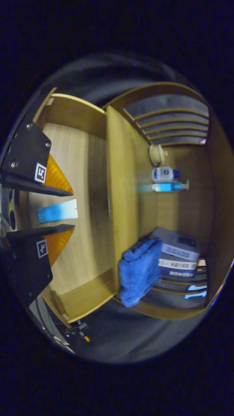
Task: Pull open the drawer, take out the items inside it, and place them on the countertop above the cabinet.
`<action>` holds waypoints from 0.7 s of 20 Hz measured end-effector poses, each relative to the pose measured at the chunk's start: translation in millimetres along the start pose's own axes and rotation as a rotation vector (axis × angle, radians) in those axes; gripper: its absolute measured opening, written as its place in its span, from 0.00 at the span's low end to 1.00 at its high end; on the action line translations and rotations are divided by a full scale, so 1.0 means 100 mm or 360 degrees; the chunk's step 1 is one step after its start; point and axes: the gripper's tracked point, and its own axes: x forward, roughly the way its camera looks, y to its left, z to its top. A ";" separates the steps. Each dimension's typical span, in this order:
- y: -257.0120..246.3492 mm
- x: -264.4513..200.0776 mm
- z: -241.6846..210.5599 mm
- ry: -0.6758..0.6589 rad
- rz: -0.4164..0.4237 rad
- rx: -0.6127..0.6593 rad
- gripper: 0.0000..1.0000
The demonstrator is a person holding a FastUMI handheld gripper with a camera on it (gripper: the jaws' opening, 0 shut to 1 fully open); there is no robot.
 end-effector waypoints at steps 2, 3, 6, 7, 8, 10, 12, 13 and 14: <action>-0.07 0.18 -0.13 0.0186 -0.0048 0.0002 0.47; -0.08 0.28 -0.21 0.0254 -0.0056 0.0025 0.47; -0.06 0.47 -0.36 0.0391 -0.0028 0.0106 0.47; -0.06 0.50 -0.42 0.0430 -0.0016 0.0103 0.47; -0.07 0.55 -0.46 0.0468 -0.0012 0.0090 0.47; -0.06 0.62 -0.55 0.0540 0.0012 0.0082 0.47; -0.06 0.65 -0.58 0.0583 0.0020 0.0115 0.50; -0.07 0.65 -0.61 0.0615 0.0015 0.0150 0.50; -0.07 0.63 -0.63 0.0662 0.0008 0.0182 0.50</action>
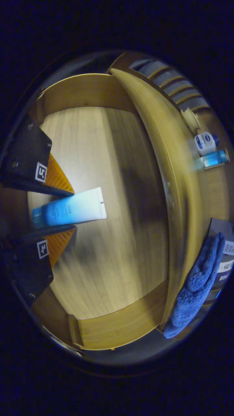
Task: Pull open the drawer, take out the items inside it, and place them on the countertop above the cabinet.
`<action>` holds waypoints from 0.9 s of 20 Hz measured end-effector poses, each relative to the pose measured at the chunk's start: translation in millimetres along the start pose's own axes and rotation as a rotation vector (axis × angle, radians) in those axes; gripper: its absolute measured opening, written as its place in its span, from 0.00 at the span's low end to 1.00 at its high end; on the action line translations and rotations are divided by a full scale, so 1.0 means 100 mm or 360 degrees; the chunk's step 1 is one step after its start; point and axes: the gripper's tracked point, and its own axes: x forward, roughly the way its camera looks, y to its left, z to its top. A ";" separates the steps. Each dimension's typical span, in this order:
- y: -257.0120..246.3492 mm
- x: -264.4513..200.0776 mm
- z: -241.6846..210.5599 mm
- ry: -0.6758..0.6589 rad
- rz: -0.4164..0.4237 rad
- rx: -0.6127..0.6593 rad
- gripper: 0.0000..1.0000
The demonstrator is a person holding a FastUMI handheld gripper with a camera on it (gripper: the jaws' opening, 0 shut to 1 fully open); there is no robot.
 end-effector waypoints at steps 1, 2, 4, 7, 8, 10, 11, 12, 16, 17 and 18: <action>0.00 0.00 0.03 -0.0018 0.0002 0.0023 0.51; -0.02 0.04 -0.02 0.0008 -0.0012 0.0036 0.49; 0.00 0.00 0.04 -0.0014 -0.0016 0.0028 0.44; 0.02 -0.05 0.04 -0.0090 -0.0013 -0.0048 0.37; 0.04 -0.08 0.06 -0.0134 -0.0005 -0.0052 0.33; 0.08 -0.17 0.10 -0.0241 0.0032 -0.0034 0.33; 0.11 -0.28 0.12 -0.0302 0.0048 -0.0018 0.33; 0.13 -0.40 0.16 -0.0359 0.0054 -0.0008 0.33; 0.13 -0.98 0.34 -0.0558 -0.0006 -0.0044 0.33; 0.15 -1.11 0.42 -0.0605 -0.0023 -0.0056 0.33; 0.18 -1.23 0.51 -0.0646 -0.0035 -0.0060 0.33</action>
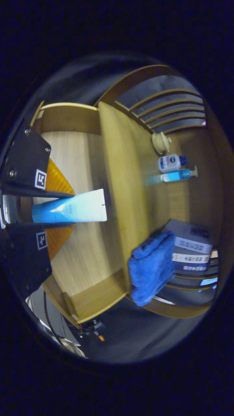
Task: Pull open the drawer, take out the items inside it, and place them on the countertop above the cabinet.
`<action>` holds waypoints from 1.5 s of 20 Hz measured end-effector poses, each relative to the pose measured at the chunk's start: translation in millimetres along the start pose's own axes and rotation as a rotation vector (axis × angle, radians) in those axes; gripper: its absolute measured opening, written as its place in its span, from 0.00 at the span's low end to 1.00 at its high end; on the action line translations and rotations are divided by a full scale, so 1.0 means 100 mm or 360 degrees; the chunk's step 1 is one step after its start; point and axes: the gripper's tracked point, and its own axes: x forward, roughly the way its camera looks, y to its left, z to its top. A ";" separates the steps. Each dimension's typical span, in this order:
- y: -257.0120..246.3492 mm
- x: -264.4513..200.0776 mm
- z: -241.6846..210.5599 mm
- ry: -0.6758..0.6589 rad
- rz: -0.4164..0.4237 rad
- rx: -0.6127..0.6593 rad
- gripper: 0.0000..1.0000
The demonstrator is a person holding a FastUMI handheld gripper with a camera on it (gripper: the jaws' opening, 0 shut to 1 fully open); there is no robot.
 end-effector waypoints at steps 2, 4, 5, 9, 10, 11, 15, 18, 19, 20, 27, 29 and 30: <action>0.06 -0.07 0.27 -0.0072 -0.0001 -0.0014 0.33; 0.15 -0.04 0.50 -0.0106 0.0023 -0.0034 0.33; 0.18 0.01 0.61 -0.0112 0.0033 -0.0048 0.33; 0.33 0.37 0.90 -0.0084 0.0121 -0.0062 0.33; 0.33 0.48 0.94 -0.0060 0.0123 -0.0051 0.33; 0.34 0.59 0.94 -0.0032 0.0128 -0.0054 0.33; 0.34 0.93 1.10 -0.0018 0.0156 -0.0050 0.33; 0.30 1.10 1.26 -0.0068 0.0156 -0.0006 0.33; 0.30 1.17 1.25 -0.0073 0.0144 0.0001 0.33; 0.29 1.21 1.26 -0.0081 0.0134 -0.0001 0.35; 0.44 1.12 1.33 -0.0205 0.0185 -0.0053 0.86; 0.48 1.00 1.33 -0.0264 0.0193 -0.0091 0.92; 0.50 0.92 1.32 -0.0293 0.0195 -0.0102 0.93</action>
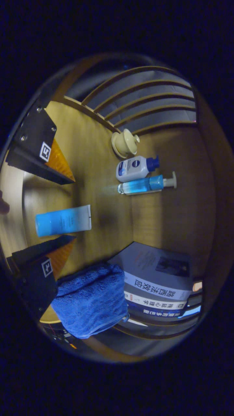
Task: Pull open the drawer, take out the items inside it, and place them on the countertop above the cabinet.
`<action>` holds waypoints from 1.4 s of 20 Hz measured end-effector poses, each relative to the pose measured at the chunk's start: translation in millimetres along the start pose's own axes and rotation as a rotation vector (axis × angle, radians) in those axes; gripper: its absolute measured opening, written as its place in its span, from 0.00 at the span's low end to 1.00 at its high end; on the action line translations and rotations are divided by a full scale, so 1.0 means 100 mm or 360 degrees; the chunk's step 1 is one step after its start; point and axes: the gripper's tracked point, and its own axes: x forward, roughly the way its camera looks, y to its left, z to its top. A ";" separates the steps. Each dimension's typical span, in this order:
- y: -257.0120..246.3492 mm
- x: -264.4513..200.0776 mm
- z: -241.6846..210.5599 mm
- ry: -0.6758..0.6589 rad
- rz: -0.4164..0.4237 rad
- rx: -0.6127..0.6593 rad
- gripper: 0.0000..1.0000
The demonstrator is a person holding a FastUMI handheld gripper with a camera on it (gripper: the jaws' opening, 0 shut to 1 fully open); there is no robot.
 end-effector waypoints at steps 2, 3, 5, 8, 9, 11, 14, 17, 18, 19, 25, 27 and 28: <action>0.07 -0.19 0.04 -0.0108 0.0013 -0.0012 0.93; 0.09 -0.34 0.04 -0.0174 0.0029 -0.0011 0.93; 0.18 -0.66 0.02 -0.0315 0.0083 0.0012 0.93; 0.15 -1.16 -0.10 -0.0509 0.0110 0.0063 0.93; 0.13 -1.33 -0.19 -0.0563 0.0116 0.0078 0.93; 0.07 -1.62 -0.37 -0.0648 0.0110 0.0086 0.93; -0.04 -1.99 -0.70 -0.0728 0.0088 0.0063 0.93; -0.16 -2.25 -1.09 -0.0771 0.0064 0.0027 0.93; -0.22 -2.29 -1.23 -0.0756 0.0042 0.0030 0.93; -0.27 -2.30 -1.37 -0.0736 0.0033 0.0047 0.93; -0.39 -2.17 -1.99 -0.0547 0.0106 0.0067 0.93; -0.39 -2.05 -2.04 -0.0516 0.0139 0.0039 0.93; -0.40 -1.98 -2.07 -0.0497 0.0154 0.0023 0.93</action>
